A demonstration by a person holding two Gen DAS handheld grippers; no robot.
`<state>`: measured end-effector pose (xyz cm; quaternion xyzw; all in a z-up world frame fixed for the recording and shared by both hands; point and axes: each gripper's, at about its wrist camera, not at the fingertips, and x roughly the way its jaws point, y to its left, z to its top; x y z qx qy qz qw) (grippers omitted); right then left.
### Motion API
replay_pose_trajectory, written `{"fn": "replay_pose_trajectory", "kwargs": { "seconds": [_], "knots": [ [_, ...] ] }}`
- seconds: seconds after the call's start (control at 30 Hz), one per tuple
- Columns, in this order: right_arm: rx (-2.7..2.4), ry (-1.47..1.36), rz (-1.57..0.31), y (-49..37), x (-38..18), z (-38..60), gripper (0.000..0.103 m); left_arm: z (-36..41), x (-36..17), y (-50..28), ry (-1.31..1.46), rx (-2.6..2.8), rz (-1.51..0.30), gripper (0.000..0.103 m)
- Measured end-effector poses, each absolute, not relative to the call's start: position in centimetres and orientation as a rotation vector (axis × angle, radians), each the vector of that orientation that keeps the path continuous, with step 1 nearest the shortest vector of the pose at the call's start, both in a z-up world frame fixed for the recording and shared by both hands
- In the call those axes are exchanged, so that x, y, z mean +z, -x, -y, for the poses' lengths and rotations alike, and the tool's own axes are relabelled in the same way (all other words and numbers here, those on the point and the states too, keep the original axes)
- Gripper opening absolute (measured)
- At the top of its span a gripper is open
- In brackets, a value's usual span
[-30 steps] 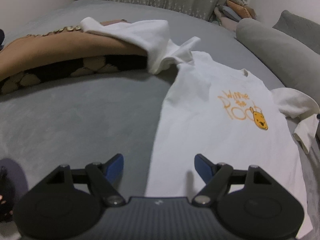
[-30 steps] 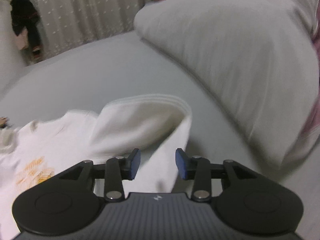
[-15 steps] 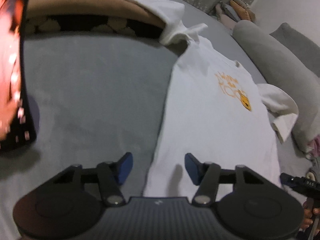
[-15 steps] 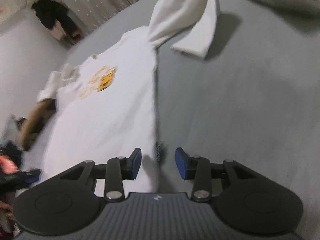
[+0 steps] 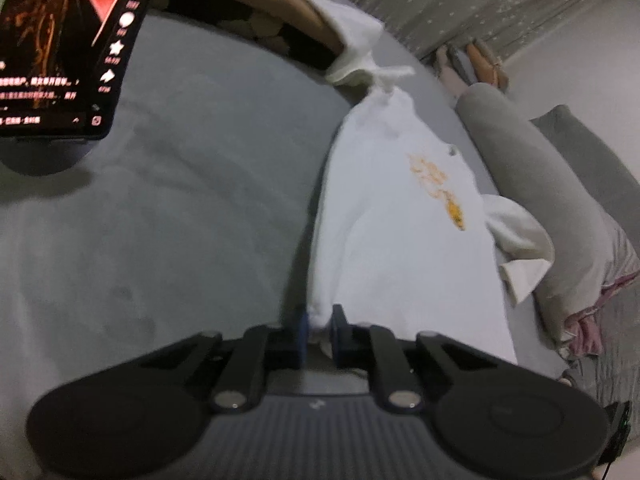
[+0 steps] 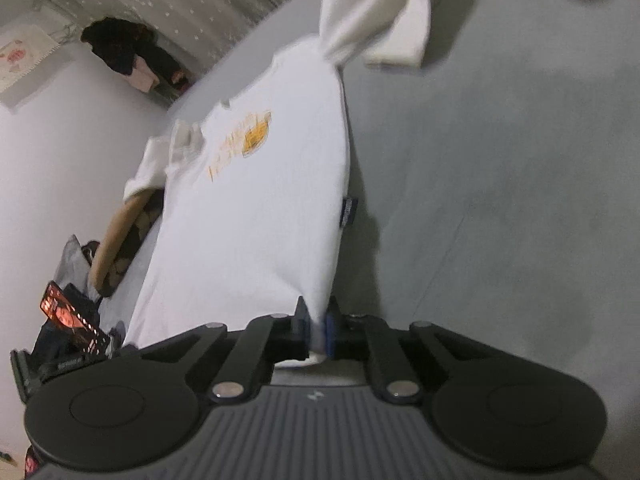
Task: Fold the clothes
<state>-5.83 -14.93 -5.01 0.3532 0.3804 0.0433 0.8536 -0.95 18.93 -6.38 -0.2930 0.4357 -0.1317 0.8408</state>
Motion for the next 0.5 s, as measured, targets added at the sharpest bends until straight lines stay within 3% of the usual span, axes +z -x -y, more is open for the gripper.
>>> {"fn": "replay_pose_trajectory", "kwargs": {
  "seconds": [0.23,0.5],
  "knots": [
    [0.017,-0.613,-0.767,7.6,-1.0,17.0,0.008,-15.4,-5.0,3.8,0.606,-0.369,-0.929,0.011],
    [-0.003,-0.609,-0.827,10.6,-2.0,18.2,0.008,-14.1,-5.8,5.3,0.547,-0.371,-0.979,0.011]
  ]
}}
